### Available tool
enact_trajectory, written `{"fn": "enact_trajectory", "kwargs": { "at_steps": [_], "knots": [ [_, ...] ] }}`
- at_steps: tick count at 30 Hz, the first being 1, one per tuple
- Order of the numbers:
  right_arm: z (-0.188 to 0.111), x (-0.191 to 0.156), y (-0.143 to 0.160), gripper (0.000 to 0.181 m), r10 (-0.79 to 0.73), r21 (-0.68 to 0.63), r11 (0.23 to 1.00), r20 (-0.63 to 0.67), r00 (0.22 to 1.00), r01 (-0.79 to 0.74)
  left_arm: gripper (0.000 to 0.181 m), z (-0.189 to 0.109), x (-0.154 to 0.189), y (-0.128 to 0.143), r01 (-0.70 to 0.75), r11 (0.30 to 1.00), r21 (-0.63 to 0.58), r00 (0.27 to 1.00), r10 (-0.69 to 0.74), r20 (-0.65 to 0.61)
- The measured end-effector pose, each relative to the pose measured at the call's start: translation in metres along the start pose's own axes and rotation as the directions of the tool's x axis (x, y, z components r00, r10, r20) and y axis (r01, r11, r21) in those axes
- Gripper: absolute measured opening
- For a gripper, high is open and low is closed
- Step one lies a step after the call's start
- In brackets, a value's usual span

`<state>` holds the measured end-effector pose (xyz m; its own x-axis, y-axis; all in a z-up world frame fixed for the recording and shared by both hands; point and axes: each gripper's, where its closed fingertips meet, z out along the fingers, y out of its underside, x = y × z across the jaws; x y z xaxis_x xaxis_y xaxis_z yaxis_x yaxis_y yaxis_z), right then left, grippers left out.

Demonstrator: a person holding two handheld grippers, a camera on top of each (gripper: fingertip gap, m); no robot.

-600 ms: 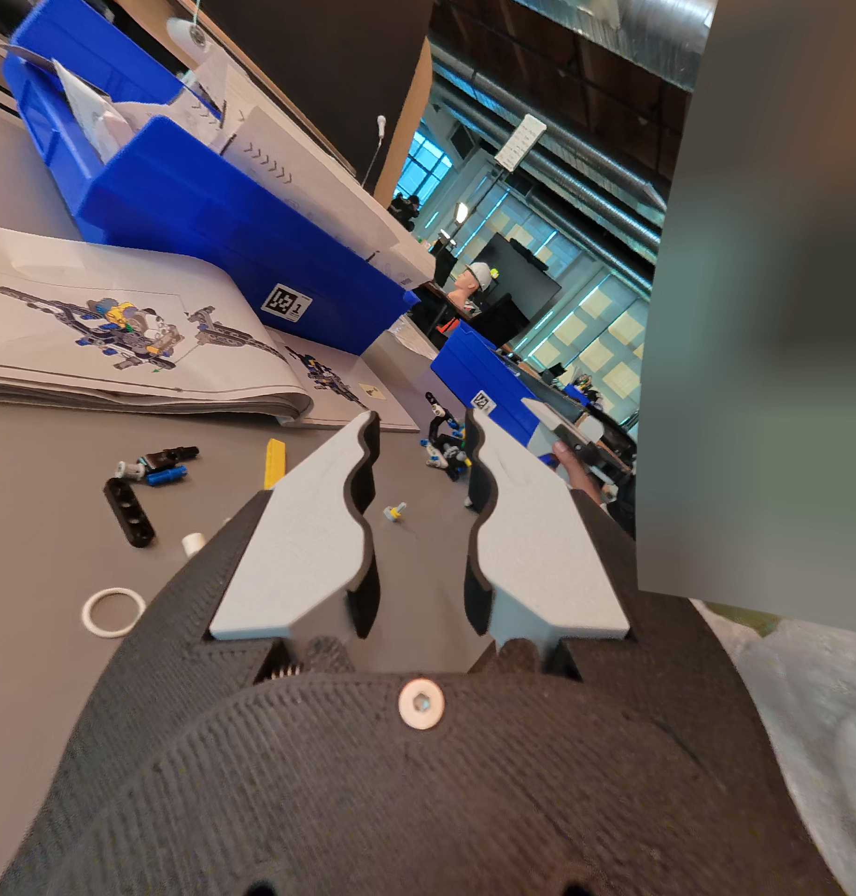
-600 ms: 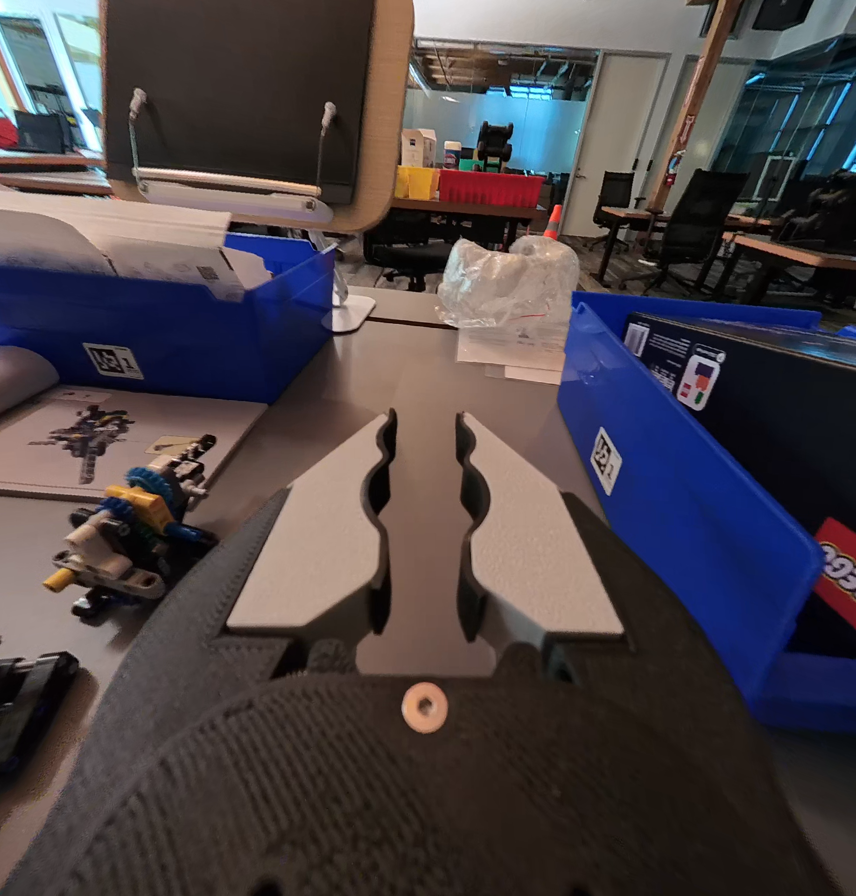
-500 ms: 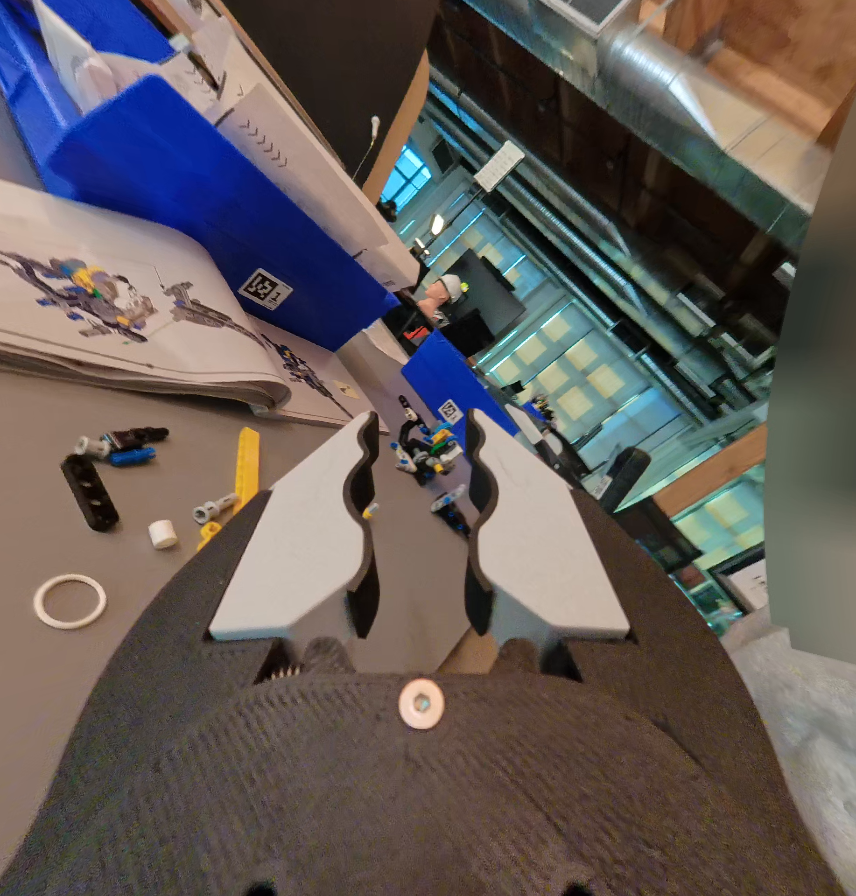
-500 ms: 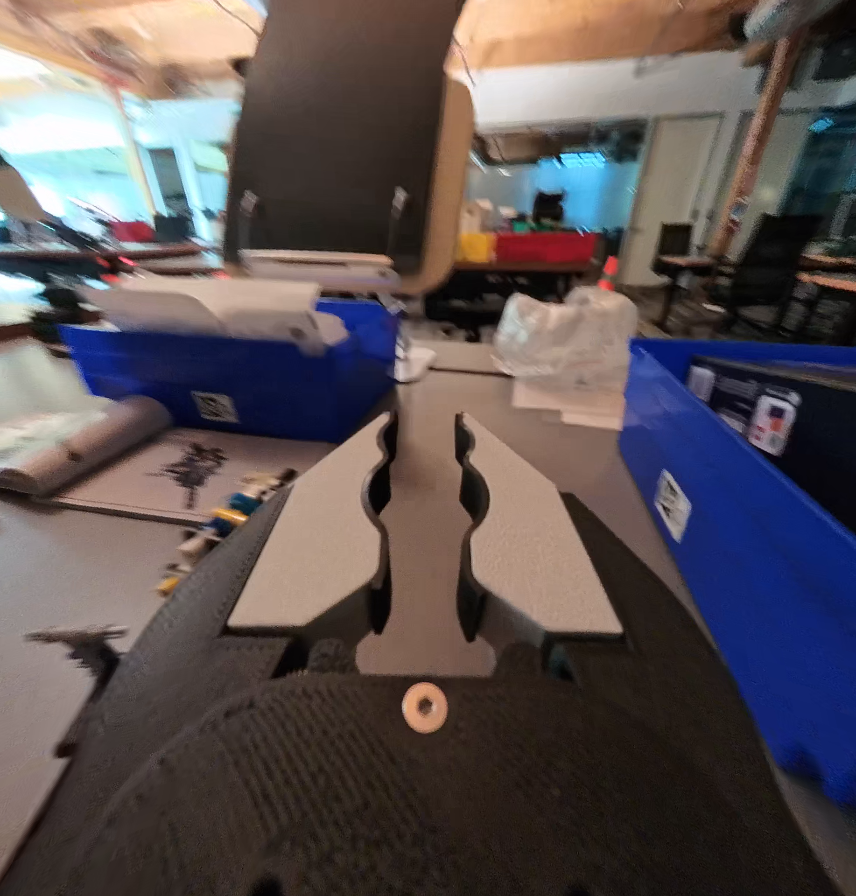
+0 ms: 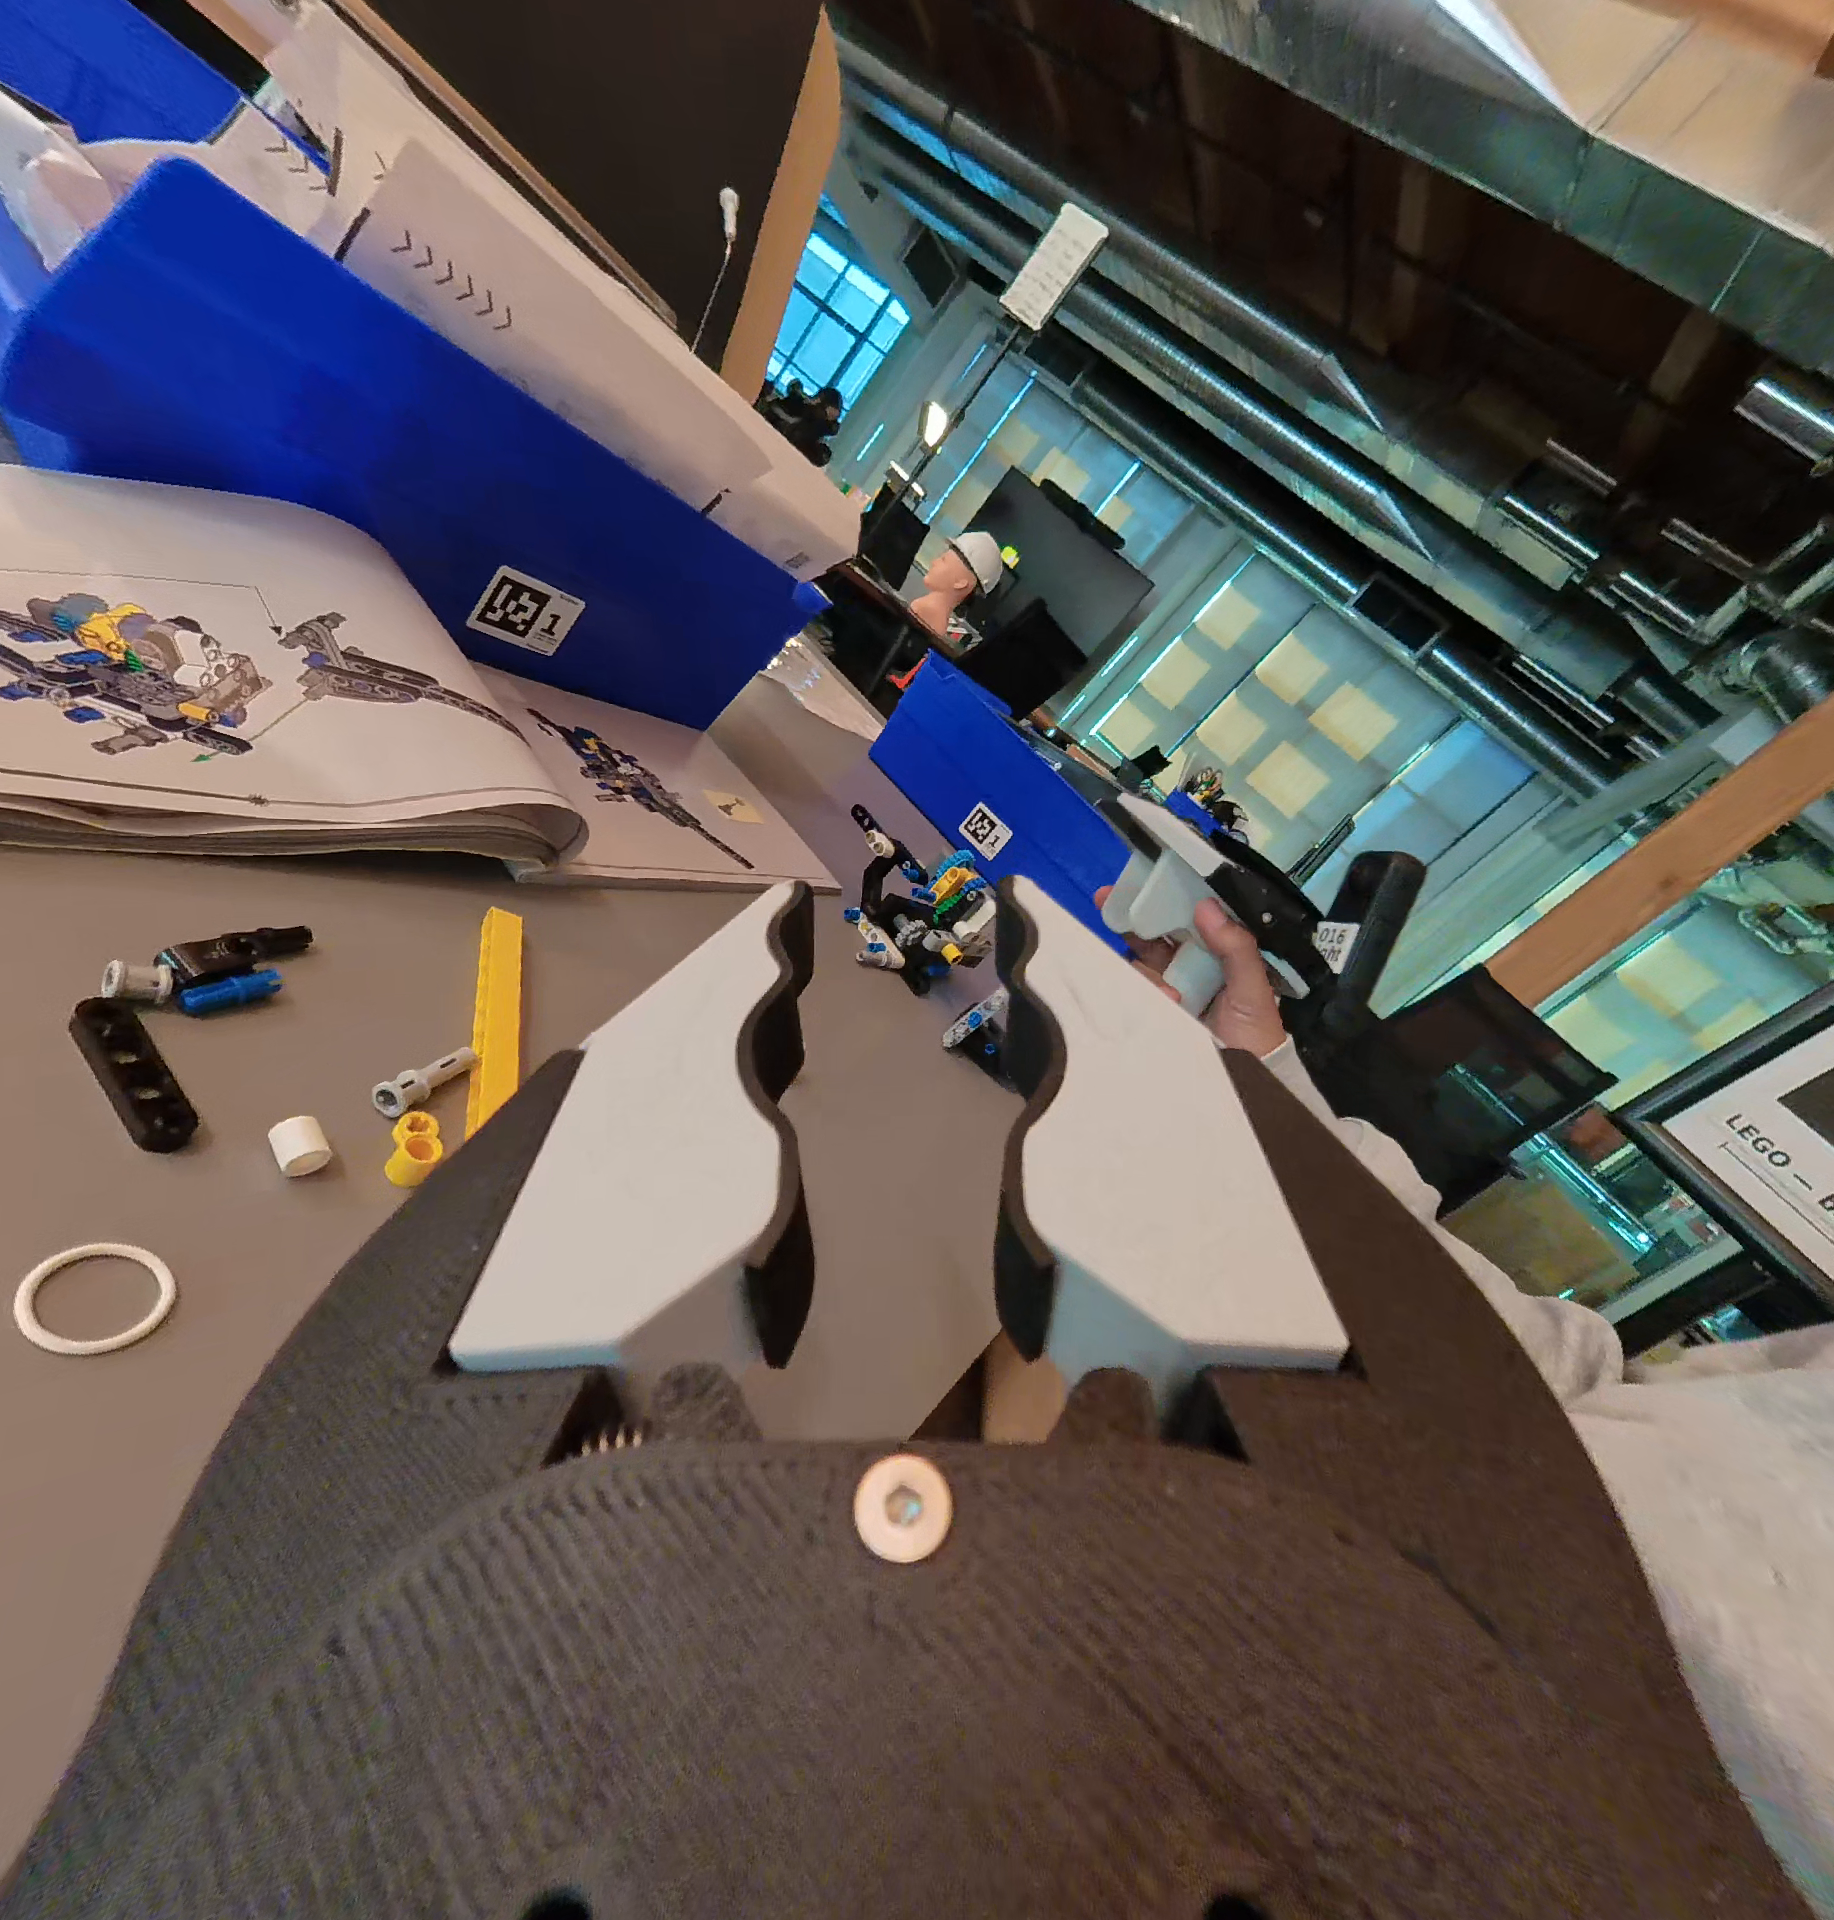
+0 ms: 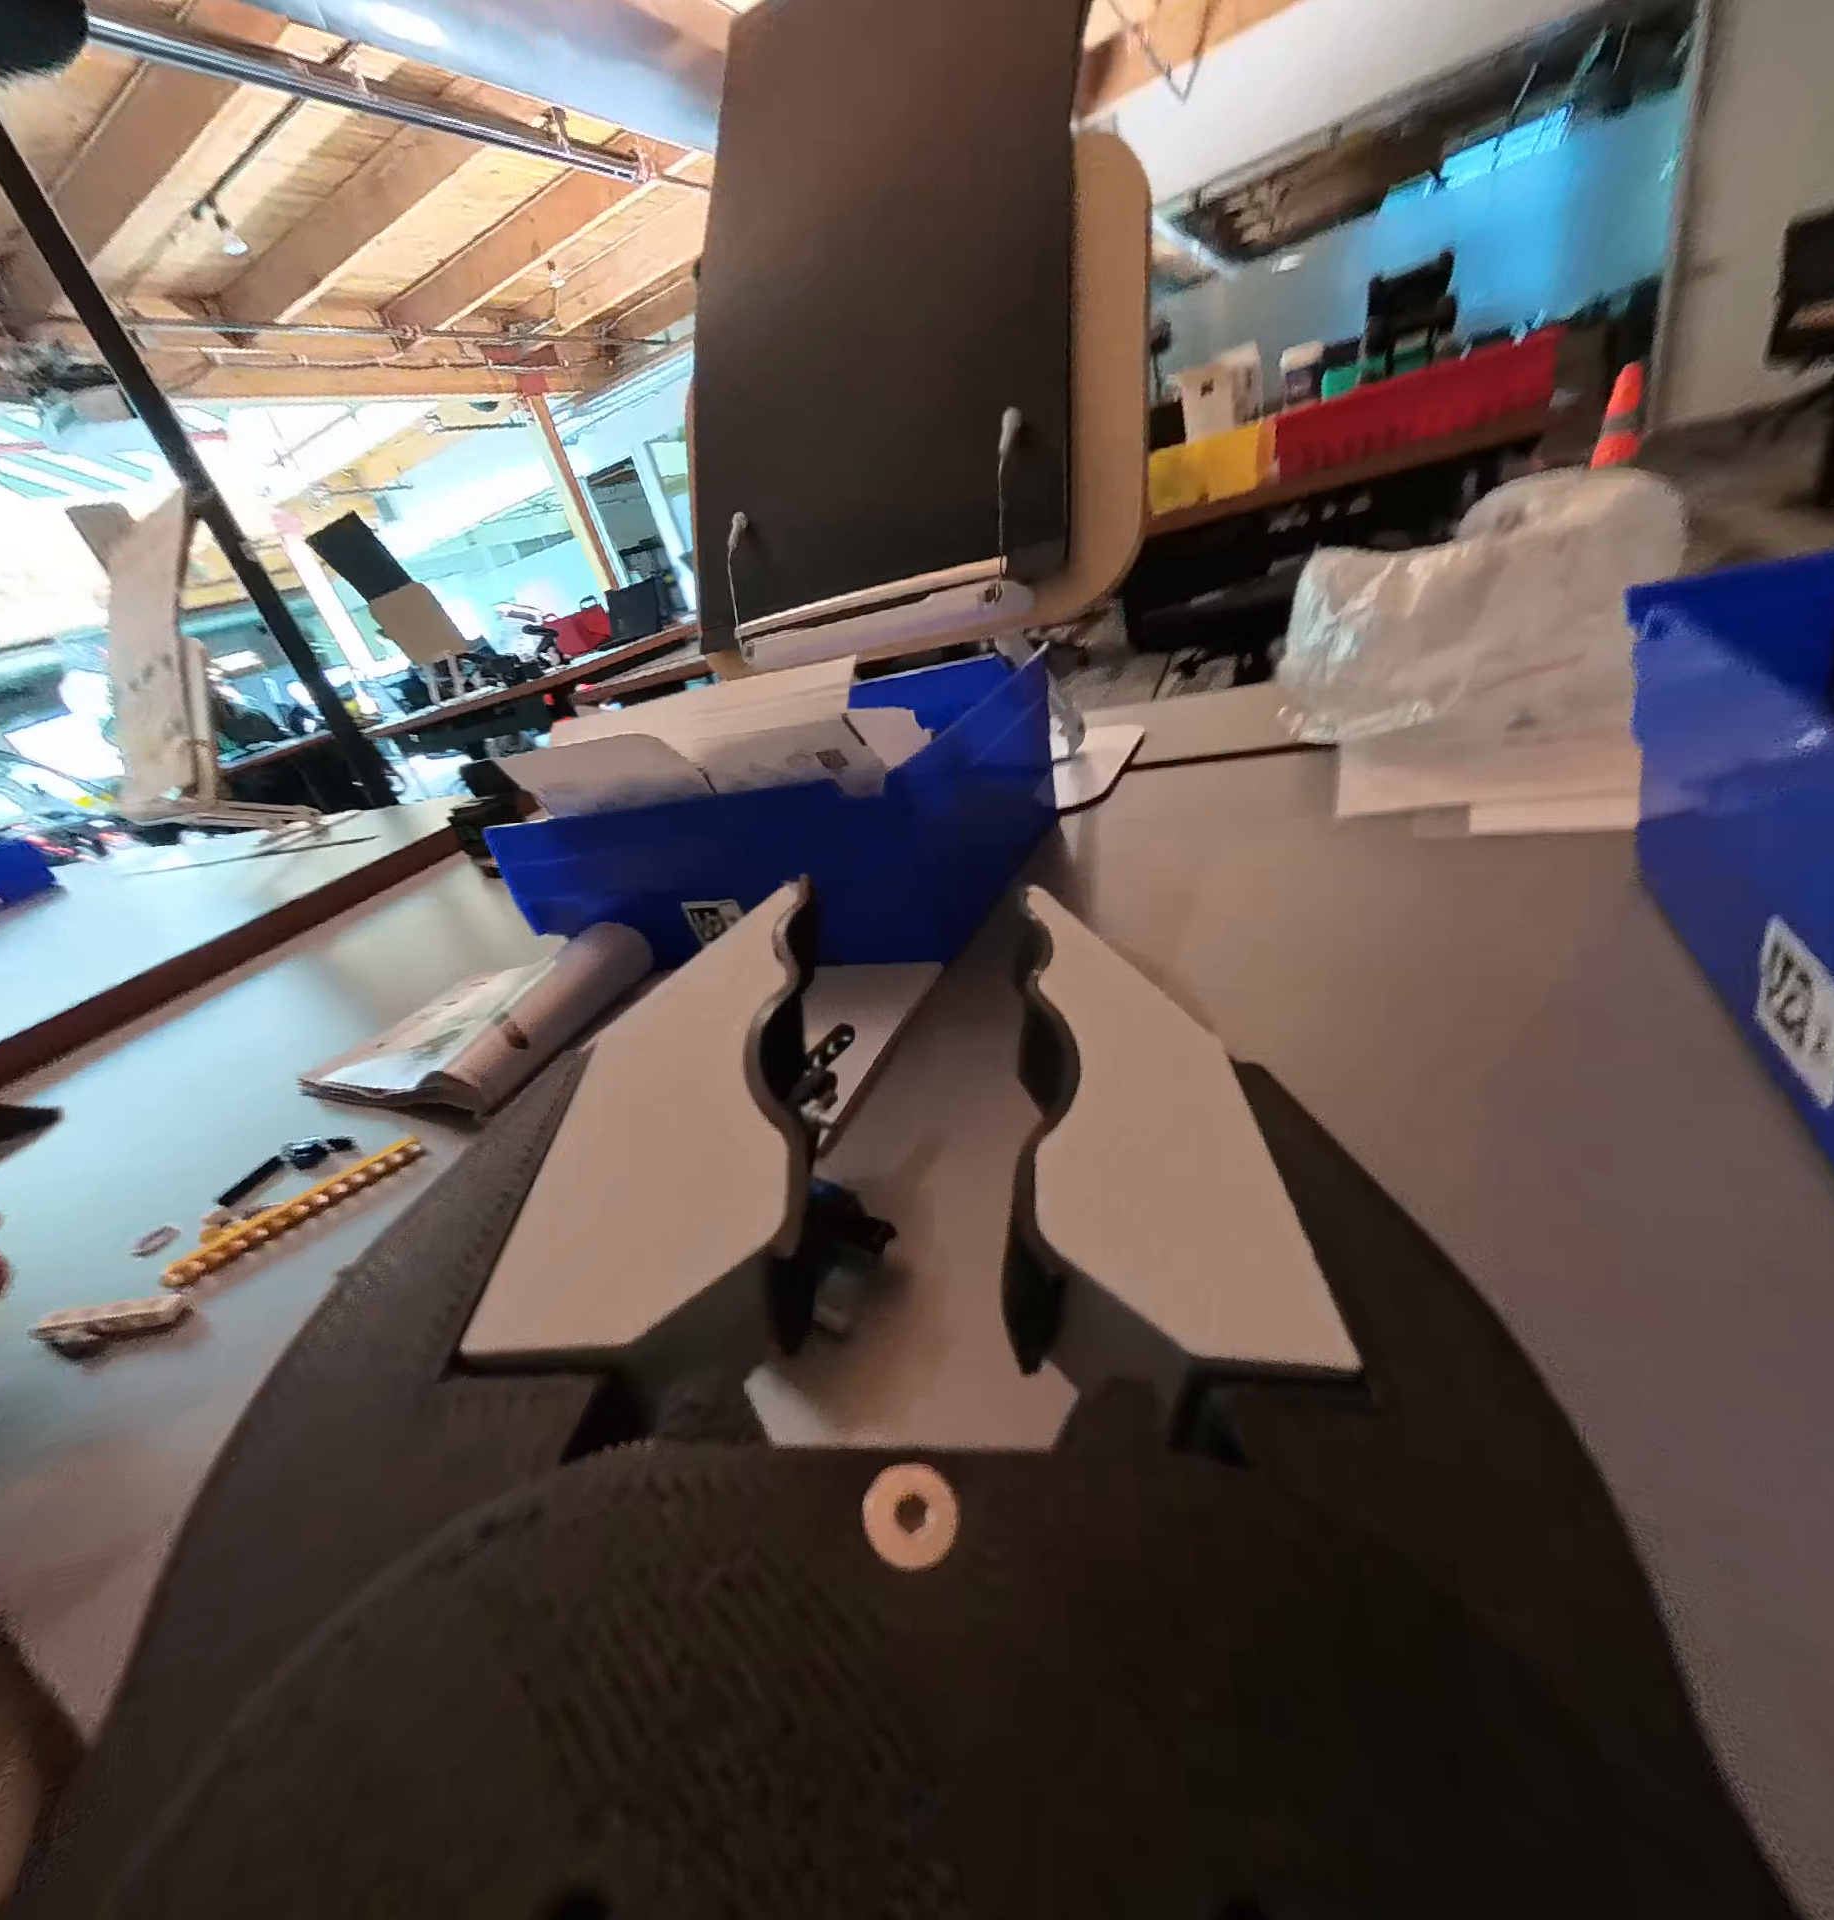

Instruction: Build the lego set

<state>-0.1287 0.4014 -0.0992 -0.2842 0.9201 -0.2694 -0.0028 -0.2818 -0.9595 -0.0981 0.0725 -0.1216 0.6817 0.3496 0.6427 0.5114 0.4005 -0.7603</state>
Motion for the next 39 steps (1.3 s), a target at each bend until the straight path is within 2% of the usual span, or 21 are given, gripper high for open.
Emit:
{"fn": "enact_trajectory", "kwargs": {
  "at_steps": [3,10,15,18,22,27,30,32,34,39],
  "knots": [
    [-0.001,0.006,0.008,0.044,0.067,-0.05,0.996,0.003,0.998,-0.067,0.03,0.001,0.002,-0.003,-0.008,1.0,0.011,1.0,0.008,-0.012],
    [-0.02,0.017,0.018,0.047,0.027,-0.102,0.994,-0.072,0.997,-0.035,0.032,0.02,-0.001,-0.018,0.011,0.999,0.051,0.997,-0.007,-0.075],
    [-0.035,0.025,0.024,0.052,0.022,-0.132,0.991,-0.123,0.992,-0.038,0.032,0.012,-0.031,-0.061,-0.102,0.966,0.236,0.992,0.082,0.096],
    [-0.041,0.03,0.022,0.054,0.036,-0.121,0.991,-0.143,0.989,-0.054,0.031,0.007,-0.042,-0.075,-0.131,0.954,0.27,0.986,0.097,0.138],
    [-0.041,0.03,0.024,0.057,0.056,-0.134,0.988,-0.139,0.989,-0.075,0.031,0.0,-0.054,-0.082,-0.201,0.95,0.24,0.967,0.153,0.205],
    [-0.035,0.026,0.029,0.063,0.014,-0.172,0.984,-0.134,0.991,-0.037,0.029,-0.026,-0.077,-0.096,-0.397,0.904,0.158,0.867,0.314,0.387],
    [-0.03,0.026,0.031,0.064,-0.028,-0.19,0.982,-0.134,0.991,0.001,0.017,-0.041,-0.092,-0.091,-0.363,0.931,0.044,0.841,0.307,0.446],
    [-0.027,0.026,0.033,0.063,-0.045,-0.2,0.98,-0.132,0.99,0.018,0.015,-0.054,-0.104,-0.089,-0.368,0.93,-0.012,0.805,0.325,0.496],
    [-0.022,0.026,0.032,0.063,-0.043,-0.197,0.98,-0.128,0.991,0.017,0.013,-0.069,-0.114,-0.092,-0.374,0.927,-0.016,0.768,0.32,0.555],
    [-0.011,0.028,0.032,0.062,-0.01,-0.19,0.982,-0.113,0.994,-0.011,0.013,-0.086,-0.115,-0.093,-0.359,0.933,0.032,0.774,0.278,0.569]
  ]
}}
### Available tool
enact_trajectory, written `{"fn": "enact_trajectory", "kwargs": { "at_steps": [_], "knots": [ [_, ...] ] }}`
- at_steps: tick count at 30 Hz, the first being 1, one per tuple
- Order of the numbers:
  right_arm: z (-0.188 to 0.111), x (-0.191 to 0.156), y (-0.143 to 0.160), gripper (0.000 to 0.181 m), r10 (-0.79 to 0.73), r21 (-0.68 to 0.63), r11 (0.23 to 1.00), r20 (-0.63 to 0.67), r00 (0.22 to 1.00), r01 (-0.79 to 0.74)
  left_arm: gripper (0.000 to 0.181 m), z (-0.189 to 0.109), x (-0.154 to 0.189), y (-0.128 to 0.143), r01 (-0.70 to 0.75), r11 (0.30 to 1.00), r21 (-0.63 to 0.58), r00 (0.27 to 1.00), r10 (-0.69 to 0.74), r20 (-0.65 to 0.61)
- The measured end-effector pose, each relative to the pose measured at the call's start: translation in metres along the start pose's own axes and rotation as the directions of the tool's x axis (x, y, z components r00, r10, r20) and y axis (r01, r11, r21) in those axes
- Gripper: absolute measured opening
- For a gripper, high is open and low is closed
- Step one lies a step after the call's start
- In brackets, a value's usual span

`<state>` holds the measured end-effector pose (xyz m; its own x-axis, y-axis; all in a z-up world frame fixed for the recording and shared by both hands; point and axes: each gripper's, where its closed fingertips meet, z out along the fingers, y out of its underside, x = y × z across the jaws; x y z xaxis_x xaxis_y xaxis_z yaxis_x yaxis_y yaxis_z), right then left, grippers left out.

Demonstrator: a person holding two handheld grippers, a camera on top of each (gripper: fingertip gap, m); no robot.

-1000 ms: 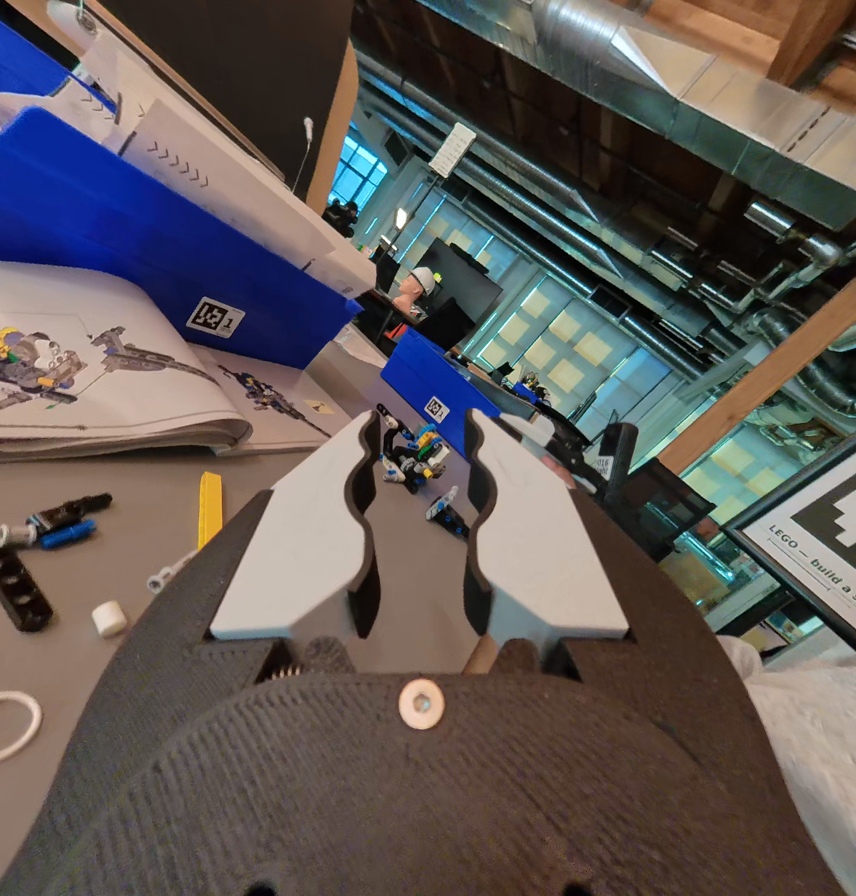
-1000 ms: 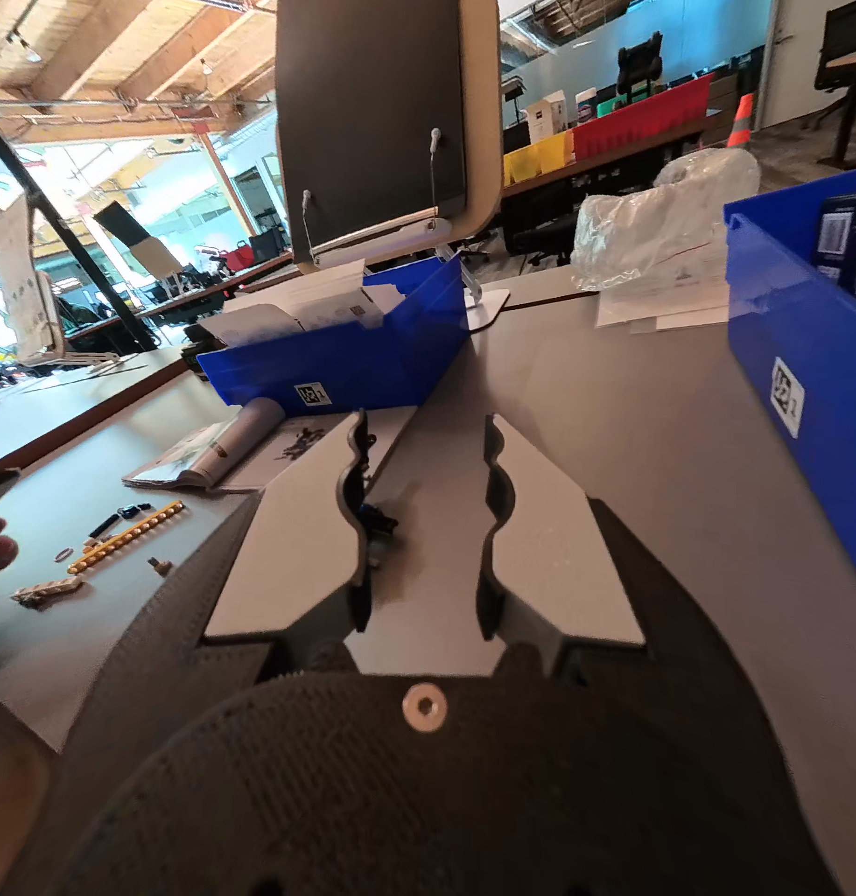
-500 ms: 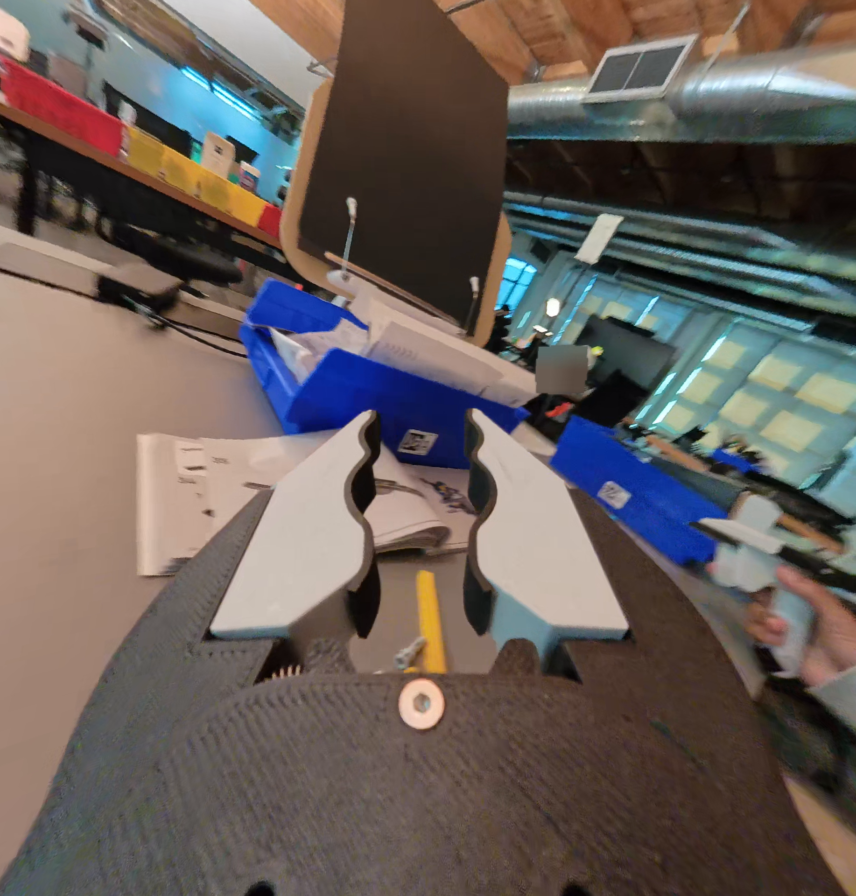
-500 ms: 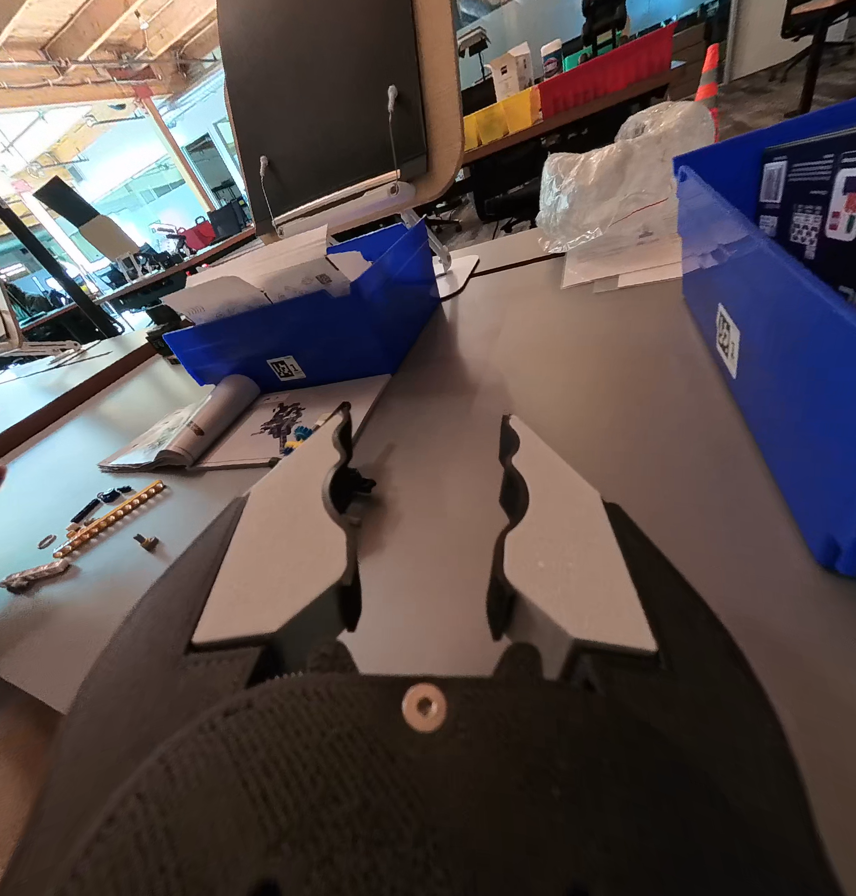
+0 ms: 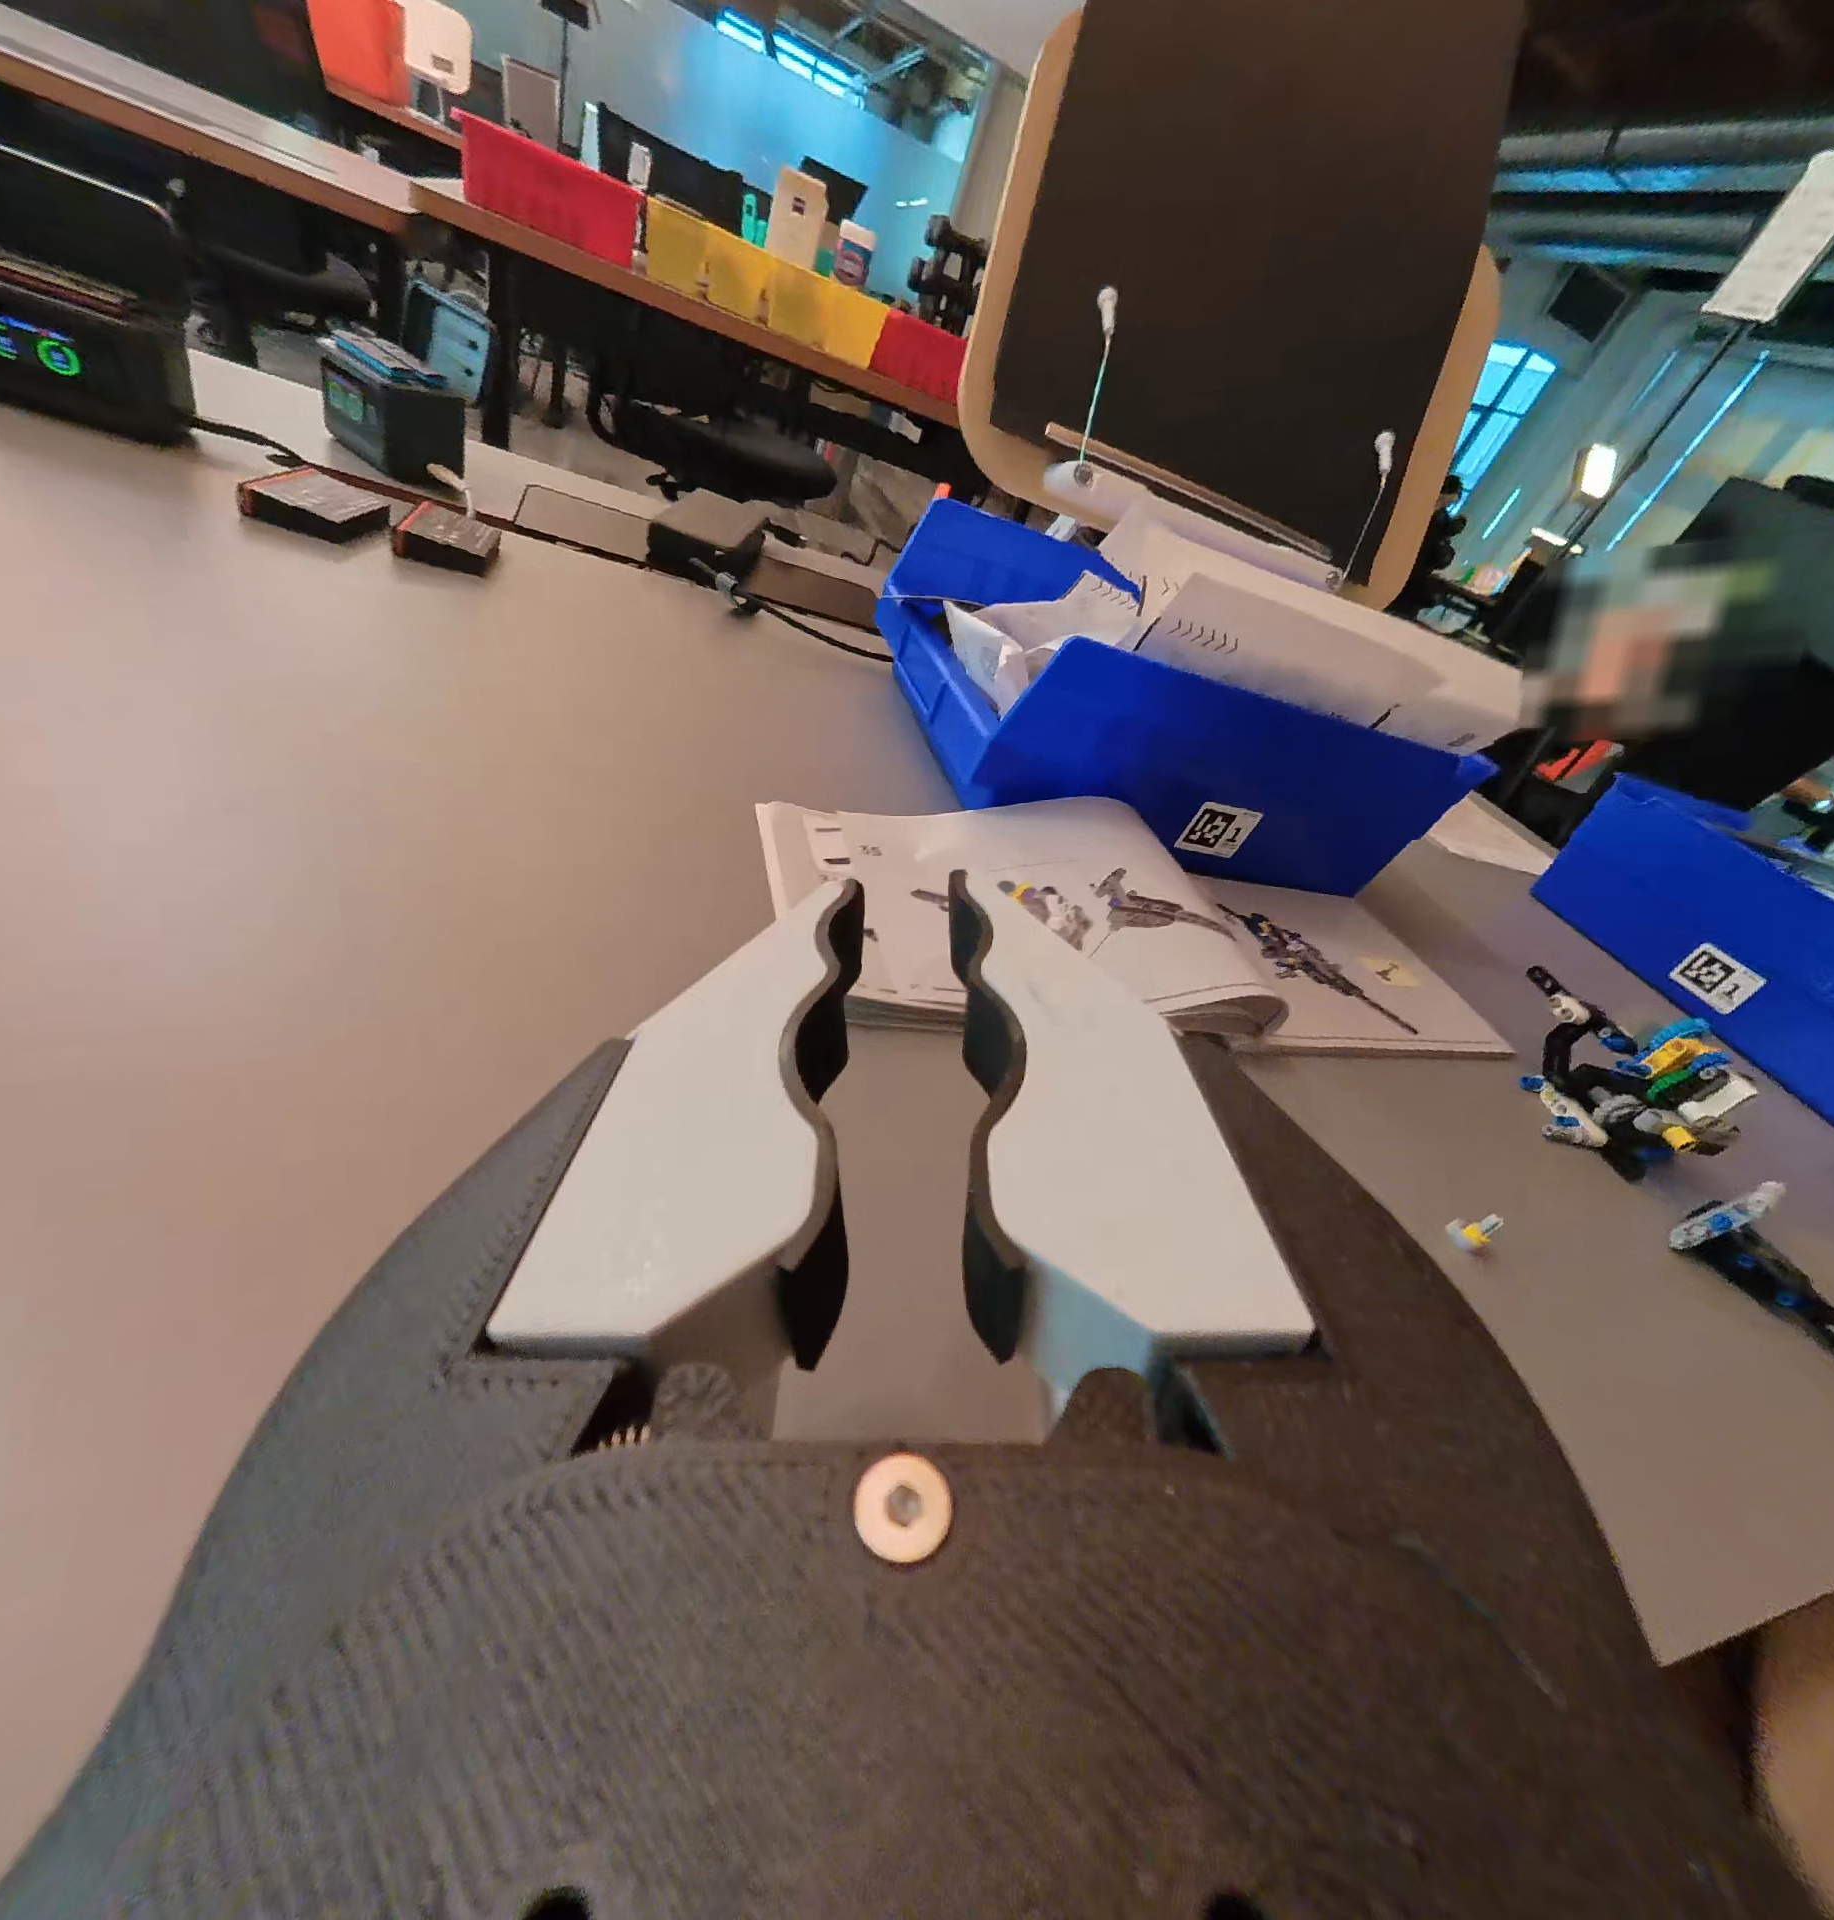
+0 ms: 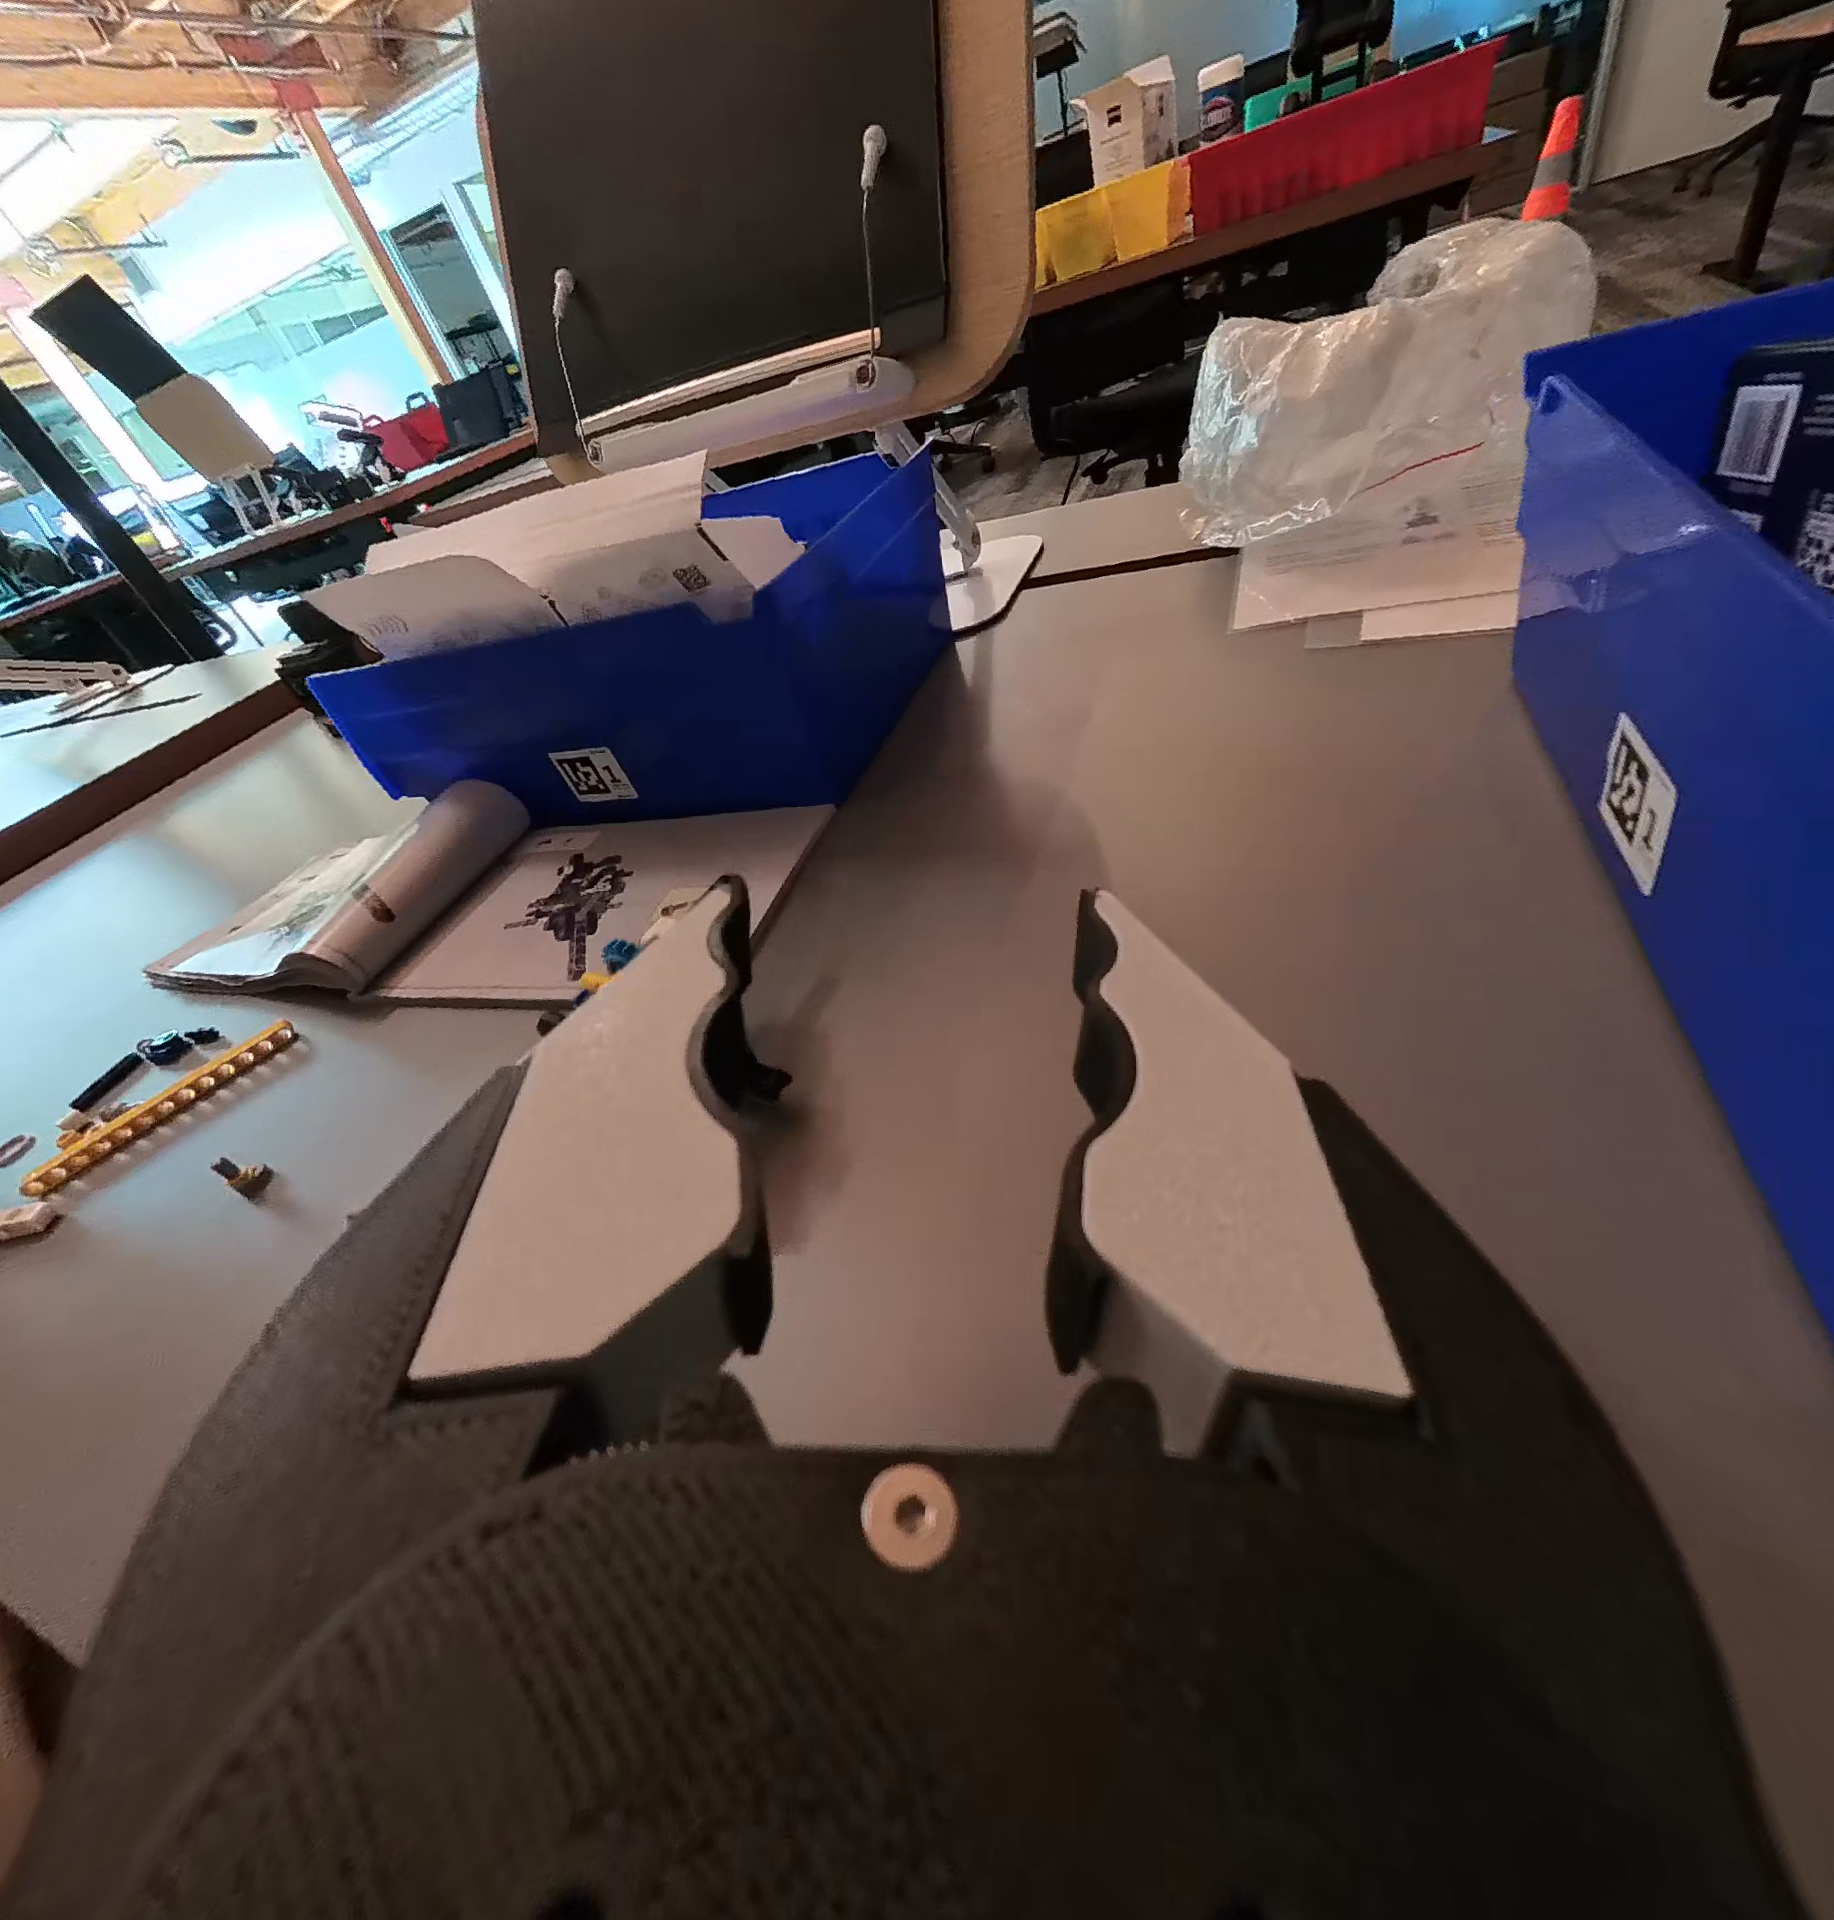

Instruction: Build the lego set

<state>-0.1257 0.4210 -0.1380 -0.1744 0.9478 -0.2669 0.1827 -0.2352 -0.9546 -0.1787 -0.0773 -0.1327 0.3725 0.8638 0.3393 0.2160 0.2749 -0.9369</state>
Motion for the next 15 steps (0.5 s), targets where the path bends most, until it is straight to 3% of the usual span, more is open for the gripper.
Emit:
{"fn": "enact_trajectory", "kwargs": {
  "at_steps": [8,15],
  "knots": [
    [0.013,-0.003,0.0,0.06,0.014,-0.01,1.0,0.026,1.0,-0.014,0.011,-0.023,-0.025,-0.008,0.061,0.995,0.077,0.996,-0.065,0.058],
    [0.011,0.001,-0.003,0.059,0.104,0.012,0.994,0.048,0.993,-0.105,0.011,-0.024,-0.02,-0.006,0.019,0.998,0.062,0.998,-0.023,0.054]
  ]
}}
